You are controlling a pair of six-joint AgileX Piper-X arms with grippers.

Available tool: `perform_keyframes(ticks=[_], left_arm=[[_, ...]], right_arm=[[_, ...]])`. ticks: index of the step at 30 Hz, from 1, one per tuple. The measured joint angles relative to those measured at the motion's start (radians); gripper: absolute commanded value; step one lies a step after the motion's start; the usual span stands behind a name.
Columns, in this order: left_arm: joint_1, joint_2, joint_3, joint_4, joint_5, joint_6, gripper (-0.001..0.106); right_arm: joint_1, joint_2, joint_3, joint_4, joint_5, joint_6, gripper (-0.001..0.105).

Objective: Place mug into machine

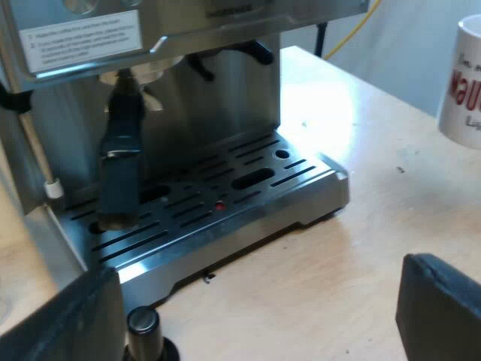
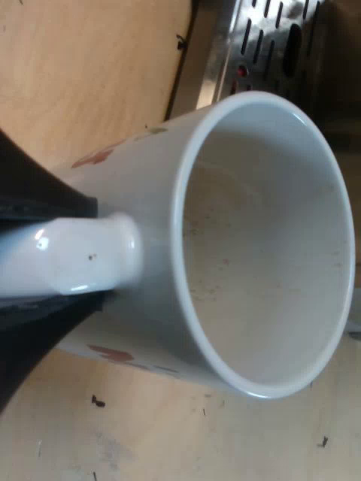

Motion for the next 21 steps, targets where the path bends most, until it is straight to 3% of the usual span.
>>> perform_keyframes(ticks=[5, 12, 21], left_arm=[[0.0, 0.072, 0.0, -0.01, -0.005, 0.004, 0.081], [0.0, 0.186, 0.0, -0.136, -0.007, -0.012, 0.081], [0.0, 0.198, 0.0, -0.142, -0.009, -0.024, 0.081]], right_arm=[[0.0, 0.0, 0.0, 0.0, -0.016, -0.022, 0.0], [0.0, 0.0, 0.0, -0.024, -0.019, -0.041, 0.0], [0.11, 0.061, 0.0, -0.054, 0.001, -0.055, 0.0]])
